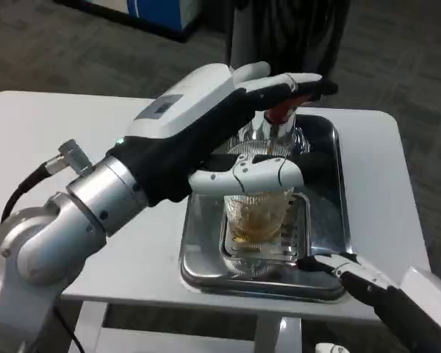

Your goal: Grasp the cup under the faucet to collect the drink, then remove the cup.

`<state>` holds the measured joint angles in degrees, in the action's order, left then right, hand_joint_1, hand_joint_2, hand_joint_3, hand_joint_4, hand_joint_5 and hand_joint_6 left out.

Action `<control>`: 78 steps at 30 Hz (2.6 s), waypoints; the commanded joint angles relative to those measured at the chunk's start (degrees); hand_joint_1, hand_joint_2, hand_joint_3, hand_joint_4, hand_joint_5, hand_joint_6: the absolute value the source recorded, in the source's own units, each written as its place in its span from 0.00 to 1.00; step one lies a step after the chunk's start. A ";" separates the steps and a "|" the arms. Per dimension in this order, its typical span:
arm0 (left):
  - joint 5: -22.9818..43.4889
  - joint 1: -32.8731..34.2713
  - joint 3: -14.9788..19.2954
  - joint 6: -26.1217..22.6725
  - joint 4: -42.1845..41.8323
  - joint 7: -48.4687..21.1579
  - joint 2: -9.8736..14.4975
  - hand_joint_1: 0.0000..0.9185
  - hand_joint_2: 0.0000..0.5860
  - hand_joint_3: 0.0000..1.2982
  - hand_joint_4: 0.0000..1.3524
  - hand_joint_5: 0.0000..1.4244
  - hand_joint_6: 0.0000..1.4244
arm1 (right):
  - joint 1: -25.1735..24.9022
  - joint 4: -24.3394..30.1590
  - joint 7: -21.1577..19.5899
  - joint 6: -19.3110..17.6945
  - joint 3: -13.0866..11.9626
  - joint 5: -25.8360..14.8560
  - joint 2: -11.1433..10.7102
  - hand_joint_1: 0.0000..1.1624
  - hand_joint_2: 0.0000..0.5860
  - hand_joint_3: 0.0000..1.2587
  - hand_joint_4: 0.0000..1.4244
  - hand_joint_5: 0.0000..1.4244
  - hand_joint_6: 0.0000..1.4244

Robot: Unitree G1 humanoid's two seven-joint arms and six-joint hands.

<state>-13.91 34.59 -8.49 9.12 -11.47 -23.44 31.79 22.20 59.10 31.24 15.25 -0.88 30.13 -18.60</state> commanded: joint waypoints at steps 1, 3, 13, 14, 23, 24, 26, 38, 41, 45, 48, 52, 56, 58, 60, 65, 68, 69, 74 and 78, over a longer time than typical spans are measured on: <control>-1.82 -3.70 -1.52 -1.47 1.73 -3.67 1.99 0.00 0.22 0.31 0.21 0.14 0.01 | -1.38 -1.34 -1.96 0.59 1.42 1.37 0.53 0.43 0.80 0.13 0.07 0.02 0.01; -1.85 -3.85 -1.44 -1.40 1.66 -3.65 2.01 0.00 0.22 0.31 0.21 0.14 0.01 | -2.01 -1.84 -2.50 0.69 1.88 1.79 0.60 0.44 0.78 0.13 0.08 0.03 0.01; -1.79 -4.44 -1.05 -1.41 1.30 -3.62 2.26 0.00 0.22 0.31 0.22 0.15 0.01 | -6.12 -5.14 -4.95 2.78 1.13 0.66 1.68 0.55 0.58 0.13 0.10 0.09 0.08; -1.77 -4.45 -1.05 -1.40 1.30 -3.63 2.26 0.00 0.22 0.31 0.22 0.15 0.01 | -6.47 -5.51 -5.03 3.29 0.78 0.00 1.94 0.56 0.56 0.13 0.10 0.09 0.09; -1.84 -4.60 -0.91 -1.52 1.13 -3.33 2.24 0.00 0.23 0.32 0.22 0.15 0.01 | -9.40 -8.74 -6.73 8.35 -4.20 -8.23 4.35 0.64 0.42 0.12 0.11 0.11 0.16; -1.82 -4.63 -0.87 -1.55 1.12 -3.32 2.24 0.00 0.23 0.32 0.23 0.15 0.01 | -9.73 -9.15 -6.97 8.54 -4.78 -9.19 4.48 0.64 0.42 0.12 0.11 0.12 0.16; -1.87 -4.68 -0.84 -1.57 1.08 -3.30 2.26 0.00 0.23 0.32 0.23 0.16 0.01 | -10.25 -9.91 -7.38 8.69 -5.65 -10.87 4.61 0.67 0.36 0.12 0.11 0.12 0.17; -2.46 -5.19 -0.95 -1.96 0.30 -3.24 2.35 0.00 0.24 0.32 0.23 0.16 0.02 | -15.01 -17.25 -10.56 7.03 -8.54 -20.38 4.72 0.69 0.29 0.10 0.12 0.12 0.19; -2.64 -5.17 -0.99 -2.03 0.26 -3.19 2.35 0.00 0.24 0.32 0.23 0.16 0.02 | -16.29 -19.73 -11.39 5.66 -7.20 -21.85 4.98 0.69 0.29 0.10 0.12 0.12 0.19; -2.77 -5.08 -1.03 -2.10 0.45 -3.23 2.39 0.00 0.24 0.32 0.23 0.16 0.02 | -17.78 -23.28 -12.64 3.05 -5.19 -23.39 5.70 0.69 0.29 0.09 0.12 0.12 0.19; -2.85 -5.08 -1.05 -2.14 0.57 -3.20 2.43 0.00 0.24 0.32 0.24 0.16 0.02 | -18.76 -25.67 -13.53 1.18 -4.08 -24.26 6.06 0.69 0.28 0.09 0.12 0.12 0.19; -2.86 -5.09 -1.09 -2.06 0.87 -3.12 2.39 0.00 0.24 0.32 0.24 0.16 0.02 | -20.02 -28.69 -14.69 -1.26 -3.59 -25.09 6.32 0.69 0.27 0.08 0.12 0.13 0.19; -2.95 -4.99 -1.28 -1.96 1.14 -3.16 2.42 0.00 0.24 0.32 0.24 0.16 0.02 | -21.17 -31.58 -15.93 -3.98 -3.43 -25.86 6.68 0.70 0.27 0.08 0.12 0.14 0.19; -2.98 -4.91 -1.31 -1.93 1.26 -3.13 2.42 0.00 0.24 0.32 0.24 0.16 0.02 | -21.92 -33.14 -16.52 -5.35 -3.32 -26.07 6.83 0.70 0.27 0.08 0.12 0.14 0.19; -3.02 -4.82 -1.34 -1.87 1.35 -3.12 2.44 0.00 0.24 0.32 0.24 0.16 0.02 | -22.61 -34.55 -17.07 -6.41 -3.25 -26.28 6.93 0.71 0.27 0.08 0.13 0.14 0.19; -3.02 -4.55 -1.47 -1.80 1.59 -3.23 2.54 0.00 0.25 0.32 0.24 0.17 0.02 | -24.38 -37.02 -18.31 -8.07 -3.24 -26.95 7.25 0.71 0.26 0.08 0.13 0.14 0.19; -3.05 -4.31 -1.61 -1.74 1.80 -3.23 2.48 0.00 0.25 0.32 0.24 0.17 0.02 | -25.16 -37.59 -18.83 -8.53 -3.32 -27.46 7.39 0.71 0.26 0.09 0.14 0.15 0.19; -3.07 -4.21 -1.67 -1.73 1.88 -3.24 2.46 0.00 0.25 0.32 0.24 0.17 0.02 | -25.48 -37.83 -19.13 -8.63 -3.44 -27.90 7.68 0.71 0.26 0.09 0.14 0.16 0.19; -3.19 -3.90 -1.81 -1.66 2.17 -3.15 2.43 0.00 0.25 0.32 0.24 0.17 0.02 | -26.33 -39.79 -20.40 -9.33 -3.56 -29.87 9.15 0.71 0.26 0.09 0.16 0.18 0.20; -3.27 -3.67 -1.94 -1.53 2.51 -3.20 2.48 0.00 0.25 0.32 0.25 0.17 0.02 | -27.25 -42.45 -21.26 -11.14 -3.31 -31.00 10.60 0.72 0.25 0.09 0.16 0.19 0.20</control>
<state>-14.31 33.99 -8.00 9.10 -11.20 -23.32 32.77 -4.47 17.96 10.93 5.97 -4.06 0.25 -8.97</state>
